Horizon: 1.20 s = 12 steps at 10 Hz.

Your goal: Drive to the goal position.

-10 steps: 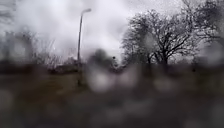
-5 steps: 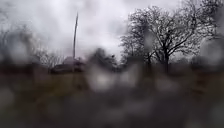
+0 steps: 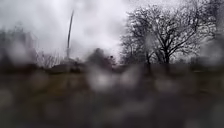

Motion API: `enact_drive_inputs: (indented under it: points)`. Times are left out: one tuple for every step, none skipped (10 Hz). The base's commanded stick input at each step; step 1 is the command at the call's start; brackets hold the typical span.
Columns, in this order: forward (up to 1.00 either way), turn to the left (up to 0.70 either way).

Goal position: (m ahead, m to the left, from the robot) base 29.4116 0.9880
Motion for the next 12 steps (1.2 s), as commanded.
enact_drive_inputs:
  points:
    - [1.00, 0.00]
    - [1.00, 0.00]
    - [1.00, 0.00]
    - [1.00, 0.00]
    - [1.00, 0.00]
    - [1.00, 0.00]
    - [1.00, 0.00]
    - [1.00, 0.00]
    - [1.00, 0.00]
    - [1.00, 0.00]
    - [1.00, 0.00]
    - [1.00, 0.00]
